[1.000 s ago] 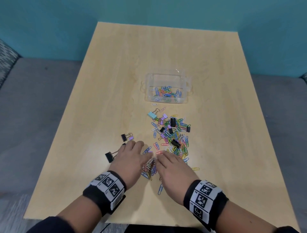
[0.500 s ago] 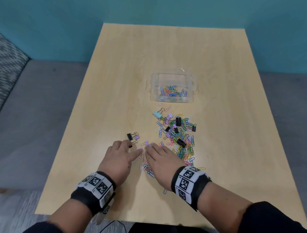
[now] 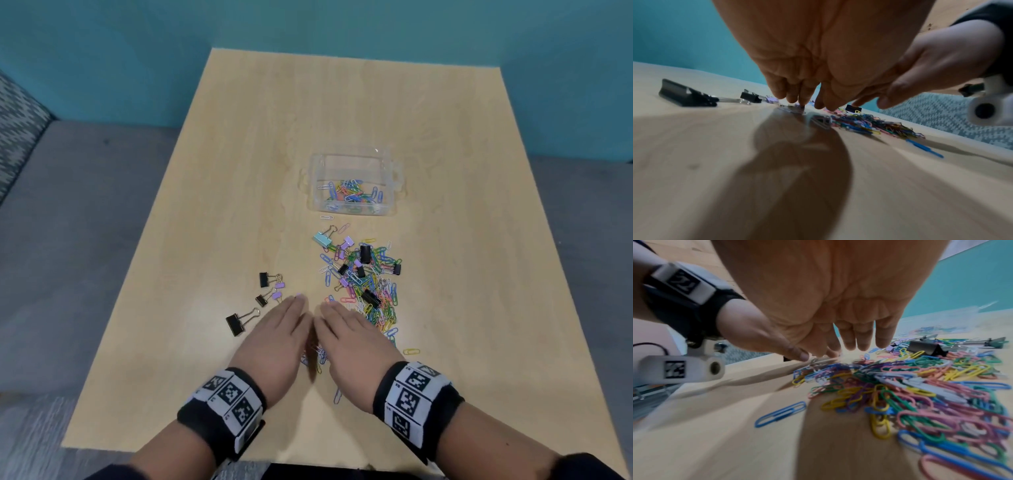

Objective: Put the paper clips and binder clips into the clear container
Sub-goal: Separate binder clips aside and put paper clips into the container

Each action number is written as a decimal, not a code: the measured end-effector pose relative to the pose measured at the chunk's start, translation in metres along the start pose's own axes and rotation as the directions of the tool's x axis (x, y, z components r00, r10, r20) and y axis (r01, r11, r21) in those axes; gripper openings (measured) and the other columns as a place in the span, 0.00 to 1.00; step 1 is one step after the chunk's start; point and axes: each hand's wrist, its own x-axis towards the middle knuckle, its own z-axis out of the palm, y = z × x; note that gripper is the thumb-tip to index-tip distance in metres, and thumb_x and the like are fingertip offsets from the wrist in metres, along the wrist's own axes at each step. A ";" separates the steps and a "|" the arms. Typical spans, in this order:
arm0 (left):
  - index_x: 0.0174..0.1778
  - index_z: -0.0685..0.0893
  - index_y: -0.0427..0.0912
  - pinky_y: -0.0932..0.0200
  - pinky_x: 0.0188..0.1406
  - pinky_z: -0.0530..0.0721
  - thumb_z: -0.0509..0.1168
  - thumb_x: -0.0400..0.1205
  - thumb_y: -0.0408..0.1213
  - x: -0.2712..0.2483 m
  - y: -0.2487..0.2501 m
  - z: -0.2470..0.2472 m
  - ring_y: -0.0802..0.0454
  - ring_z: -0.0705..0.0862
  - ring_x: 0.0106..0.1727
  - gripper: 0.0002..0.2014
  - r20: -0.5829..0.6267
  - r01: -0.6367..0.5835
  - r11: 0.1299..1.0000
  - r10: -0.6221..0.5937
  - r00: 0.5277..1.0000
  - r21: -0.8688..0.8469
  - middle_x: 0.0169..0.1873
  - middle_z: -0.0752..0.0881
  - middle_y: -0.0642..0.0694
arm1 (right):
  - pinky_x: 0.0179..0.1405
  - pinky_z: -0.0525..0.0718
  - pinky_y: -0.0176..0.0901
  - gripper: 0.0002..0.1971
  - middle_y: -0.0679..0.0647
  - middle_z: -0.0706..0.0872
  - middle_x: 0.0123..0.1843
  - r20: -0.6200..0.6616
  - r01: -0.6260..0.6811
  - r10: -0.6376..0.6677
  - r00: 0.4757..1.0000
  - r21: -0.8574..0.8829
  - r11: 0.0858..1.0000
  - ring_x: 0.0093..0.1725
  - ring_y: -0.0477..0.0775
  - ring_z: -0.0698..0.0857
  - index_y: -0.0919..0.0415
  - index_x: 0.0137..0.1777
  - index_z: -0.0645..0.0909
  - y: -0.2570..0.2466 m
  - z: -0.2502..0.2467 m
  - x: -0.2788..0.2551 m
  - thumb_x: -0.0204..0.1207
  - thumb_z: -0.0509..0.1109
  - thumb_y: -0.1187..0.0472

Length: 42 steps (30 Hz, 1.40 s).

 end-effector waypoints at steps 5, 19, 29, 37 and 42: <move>0.73 0.72 0.33 0.40 0.72 0.72 0.49 0.77 0.33 -0.012 0.006 0.006 0.35 0.67 0.77 0.27 0.004 0.004 1.000 -0.004 1.000 -0.015 0.75 0.70 0.32 | 0.72 0.71 0.62 0.34 0.68 0.72 0.76 0.072 -0.026 0.028 0.997 -0.018 0.999 0.77 0.68 0.69 0.68 0.74 0.69 0.003 0.005 0.006 0.68 0.45 0.56; 0.72 0.72 0.30 0.40 0.72 0.70 0.55 0.78 0.35 -0.005 -0.002 -0.002 0.33 0.69 0.75 0.26 0.067 0.138 0.988 -0.142 0.988 0.064 0.73 0.71 0.30 | 0.80 0.51 0.61 0.33 0.71 0.52 0.82 0.105 -0.077 0.081 0.991 -0.044 0.996 0.82 0.70 0.51 0.70 0.80 0.51 0.006 -0.020 0.045 0.77 0.58 0.61; 0.80 0.57 0.30 0.43 0.78 0.61 0.37 0.75 0.37 0.055 0.001 -0.023 0.37 0.55 0.81 0.34 0.066 -0.020 0.996 0.014 0.998 0.090 0.80 0.57 0.32 | 0.69 0.76 0.58 0.27 0.63 0.79 0.68 0.022 0.014 -0.015 1.000 0.033 0.999 0.70 0.66 0.76 0.66 0.71 0.72 0.015 0.003 -0.022 0.71 0.61 0.59; 0.81 0.50 0.33 0.46 0.79 0.57 0.50 0.84 0.37 0.099 -0.012 -0.002 0.40 0.47 0.83 0.30 0.159 -0.065 0.979 0.034 0.987 0.192 0.82 0.53 0.36 | 0.70 0.73 0.61 0.27 0.65 0.73 0.74 0.000 -0.177 0.177 0.984 -0.014 0.984 0.75 0.69 0.70 0.64 0.72 0.71 0.036 0.002 -0.032 0.72 0.62 0.59; 0.80 0.55 0.33 0.44 0.80 0.59 0.50 0.85 0.40 0.064 0.003 -0.011 0.38 0.51 0.82 0.28 0.132 0.041 0.994 -0.055 0.990 0.101 0.81 0.55 0.34 | 0.63 0.79 0.61 0.28 0.65 0.77 0.71 0.002 -0.237 0.237 0.972 0.010 0.971 0.72 0.69 0.74 0.62 0.70 0.73 0.042 0.002 -0.041 0.68 0.69 0.57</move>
